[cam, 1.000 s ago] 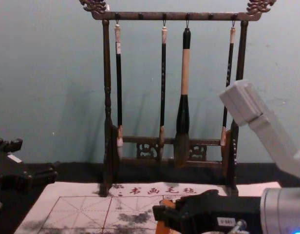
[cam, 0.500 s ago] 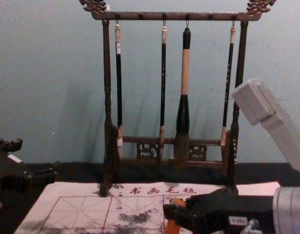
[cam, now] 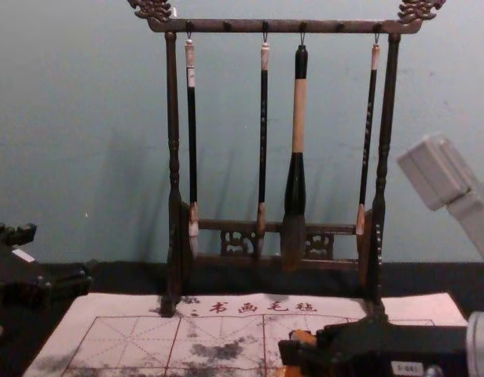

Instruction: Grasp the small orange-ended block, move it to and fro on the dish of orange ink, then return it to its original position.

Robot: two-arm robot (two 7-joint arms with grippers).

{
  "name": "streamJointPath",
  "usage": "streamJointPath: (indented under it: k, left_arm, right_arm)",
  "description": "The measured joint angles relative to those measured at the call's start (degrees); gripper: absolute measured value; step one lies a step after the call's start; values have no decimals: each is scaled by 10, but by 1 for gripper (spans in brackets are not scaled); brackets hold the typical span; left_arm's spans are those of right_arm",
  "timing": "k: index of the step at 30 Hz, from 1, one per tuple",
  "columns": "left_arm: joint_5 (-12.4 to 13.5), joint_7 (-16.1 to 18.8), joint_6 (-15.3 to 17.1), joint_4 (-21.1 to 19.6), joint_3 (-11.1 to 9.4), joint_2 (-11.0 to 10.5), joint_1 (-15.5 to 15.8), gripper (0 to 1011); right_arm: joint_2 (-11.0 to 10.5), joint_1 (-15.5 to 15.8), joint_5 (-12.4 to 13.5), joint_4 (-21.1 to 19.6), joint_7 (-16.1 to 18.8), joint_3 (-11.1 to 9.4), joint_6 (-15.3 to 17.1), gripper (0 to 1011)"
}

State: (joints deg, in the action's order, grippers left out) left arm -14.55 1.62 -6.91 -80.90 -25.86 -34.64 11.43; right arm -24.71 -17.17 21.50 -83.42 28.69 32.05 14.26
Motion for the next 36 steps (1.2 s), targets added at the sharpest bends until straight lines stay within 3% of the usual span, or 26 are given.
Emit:
streamJointPath:
  k: [16, 36]
  left_arm:
    - [0, 0, 0, 0, 0, 0, 0, 1001]
    - [0, 0, 0, 0, 0, 0, 0, 1001]
  right_arm:
    - [-14, 13, 7, -17, 7, 4, 2, 133]
    - [0, 8, 11, -17, 9, 22, 10, 133]
